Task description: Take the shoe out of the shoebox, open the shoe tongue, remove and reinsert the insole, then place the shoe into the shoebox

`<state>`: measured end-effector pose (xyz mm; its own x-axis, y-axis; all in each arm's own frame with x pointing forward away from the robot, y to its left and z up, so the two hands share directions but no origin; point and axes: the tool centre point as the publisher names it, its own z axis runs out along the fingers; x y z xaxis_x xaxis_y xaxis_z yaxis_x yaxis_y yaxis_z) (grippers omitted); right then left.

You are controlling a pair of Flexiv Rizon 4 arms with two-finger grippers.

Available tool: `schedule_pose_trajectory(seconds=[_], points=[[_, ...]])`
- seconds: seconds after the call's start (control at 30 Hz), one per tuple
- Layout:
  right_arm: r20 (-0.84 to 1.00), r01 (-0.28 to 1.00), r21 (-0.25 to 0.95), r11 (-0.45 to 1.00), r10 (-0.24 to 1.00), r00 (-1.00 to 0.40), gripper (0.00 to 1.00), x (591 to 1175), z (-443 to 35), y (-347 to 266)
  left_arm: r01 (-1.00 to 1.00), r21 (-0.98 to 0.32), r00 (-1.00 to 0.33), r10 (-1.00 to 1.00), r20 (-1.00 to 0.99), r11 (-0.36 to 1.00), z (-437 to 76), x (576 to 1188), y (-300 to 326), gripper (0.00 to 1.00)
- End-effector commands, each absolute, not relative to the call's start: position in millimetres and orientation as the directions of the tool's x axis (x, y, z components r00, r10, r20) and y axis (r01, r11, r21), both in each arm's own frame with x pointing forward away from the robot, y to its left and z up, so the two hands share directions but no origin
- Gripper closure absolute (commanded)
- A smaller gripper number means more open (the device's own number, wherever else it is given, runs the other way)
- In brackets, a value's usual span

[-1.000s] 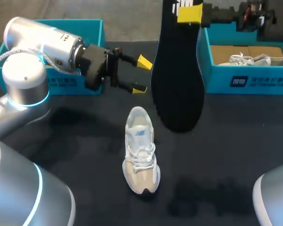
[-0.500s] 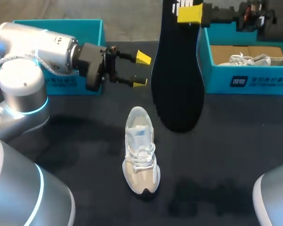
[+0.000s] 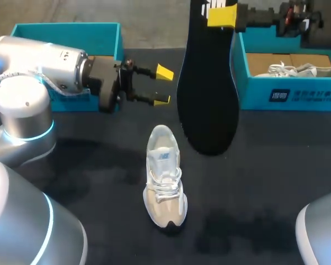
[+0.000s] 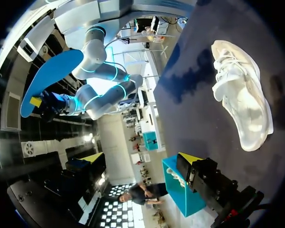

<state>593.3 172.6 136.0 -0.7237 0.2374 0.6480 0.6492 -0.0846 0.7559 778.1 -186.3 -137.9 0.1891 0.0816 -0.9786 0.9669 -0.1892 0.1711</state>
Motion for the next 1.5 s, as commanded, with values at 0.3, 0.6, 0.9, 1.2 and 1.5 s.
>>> schedule_pose_trajectory(seconds=[0.3,0.6,0.9,1.2,1.5], points=[[0.691,0.692,0.714,-0.101,0.261,-0.674,1.0,600.0,130.1,180.2,0.966,0.172,0.191,0.081,-0.978,-0.195,-137.9,780.6,-186.9,0.0],[0.797,0.792,0.596,-0.13,0.22,-0.563,1.0,655.7,112.8,185.1,0.966,0.172,0.191,0.081,-0.978,-0.195,-137.9,780.6,-186.9,0.0],[0.837,0.836,0.539,-0.098,0.173,-0.519,1.0,709.5,101.2,177.9,0.966,0.172,0.191,0.081,-0.978,-0.195,-137.9,780.6,-186.9,0.0],[0.837,0.836,0.539,-0.098,0.173,-0.519,1.0,709.5,101.2,177.9,0.966,0.172,0.191,0.081,-0.978,-0.195,-137.9,780.6,-186.9,0.0],[0.841,0.842,0.53,-0.099,0.191,-0.507,1.0,715.6,99.4,177.7,0.966,0.172,0.191,0.081,-0.978,-0.195,-137.9,780.6,-186.9,0.0]])
